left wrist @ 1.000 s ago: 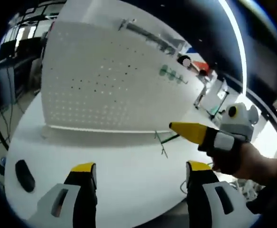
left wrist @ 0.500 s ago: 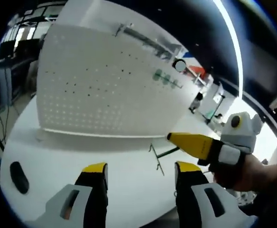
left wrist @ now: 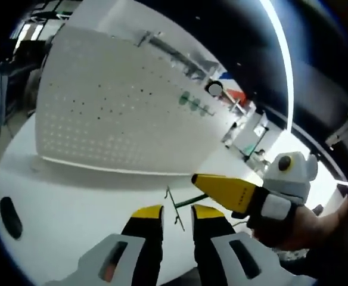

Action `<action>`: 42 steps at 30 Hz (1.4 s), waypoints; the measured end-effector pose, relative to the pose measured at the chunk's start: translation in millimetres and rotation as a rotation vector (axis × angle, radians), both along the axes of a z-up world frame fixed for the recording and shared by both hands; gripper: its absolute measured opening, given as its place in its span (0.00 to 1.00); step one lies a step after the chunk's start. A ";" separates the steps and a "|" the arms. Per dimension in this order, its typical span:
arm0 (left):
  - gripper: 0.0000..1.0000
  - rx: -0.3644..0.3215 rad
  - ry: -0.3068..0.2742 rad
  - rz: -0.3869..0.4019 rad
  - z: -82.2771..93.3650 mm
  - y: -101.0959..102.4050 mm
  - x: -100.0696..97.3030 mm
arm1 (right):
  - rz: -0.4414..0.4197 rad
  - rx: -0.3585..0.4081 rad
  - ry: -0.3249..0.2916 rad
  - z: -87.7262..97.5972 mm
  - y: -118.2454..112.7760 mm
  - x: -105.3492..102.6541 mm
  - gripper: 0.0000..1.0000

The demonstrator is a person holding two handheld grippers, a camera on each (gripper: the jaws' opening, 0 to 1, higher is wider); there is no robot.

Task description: Insert the hook assembly into the mounting plate slot until the hook locks in place.

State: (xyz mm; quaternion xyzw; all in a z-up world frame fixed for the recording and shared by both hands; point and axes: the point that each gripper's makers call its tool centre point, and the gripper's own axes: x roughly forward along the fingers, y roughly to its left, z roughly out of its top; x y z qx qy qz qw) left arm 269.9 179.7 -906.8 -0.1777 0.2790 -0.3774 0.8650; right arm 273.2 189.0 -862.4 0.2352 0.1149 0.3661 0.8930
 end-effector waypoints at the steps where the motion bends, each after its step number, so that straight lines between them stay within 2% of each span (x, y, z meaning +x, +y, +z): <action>1: 0.12 -0.007 0.003 -0.008 0.5 -1.3 -1.2 | -0.001 0.002 -0.003 0.9 0.7 -1.0 0.00; 2: 0.09 -0.015 0.004 -0.014 1.4 -2.6 -2.3 | 0.000 0.002 -0.004 1.0 1.6 -2.1 0.00; 5: 0.06 -0.008 0.004 -0.011 0.1 -2.3 -2.8 | -0.007 -0.001 -0.013 3.1 1.5 -3.0 0.00; 11: 0.06 -0.029 0.022 -0.007 0.1 -2.2 -4.8 | -0.002 -0.016 -0.030 4.8 4.7 -5.5 0.00; 18: 0.03 -0.011 -0.008 0.019 5.1 3.9 -1.6 | 0.022 -0.067 -0.073 10.1 9.2 -9.9 0.00; 21: 0.01 -0.009 -0.017 0.039 8.1 9.5 2.7 | 0.031 -0.072 -0.065 8.4 9.5 -11.0 0.01; 26: 0.01 0.020 -0.045 0.029 10.1 7.2 2.0 | 0.028 -0.050 -0.037 11.6 6.2 -10.6 0.03; 30: 0.01 0.045 -0.074 0.050 11.1 12.4 4.9 | 0.003 -0.003 -0.029 25.0 -9.9 -8.3 0.07; 35: 0.01 0.085 -0.126 0.064 15.8 18.6 8.3 | -0.006 0.042 0.012 29.0 -25.0 -7.3 0.09; 39: 0.01 0.117 -0.173 0.062 21.5 17.0 10.4 | 0.013 0.040 0.039 24.1 -22.2 -11.6 0.09; 42: 0.01 0.177 -0.232 0.047 25.0 14.7 11.1 | 0.040 0.050 0.054 21.8 -13.2 -17.5 0.09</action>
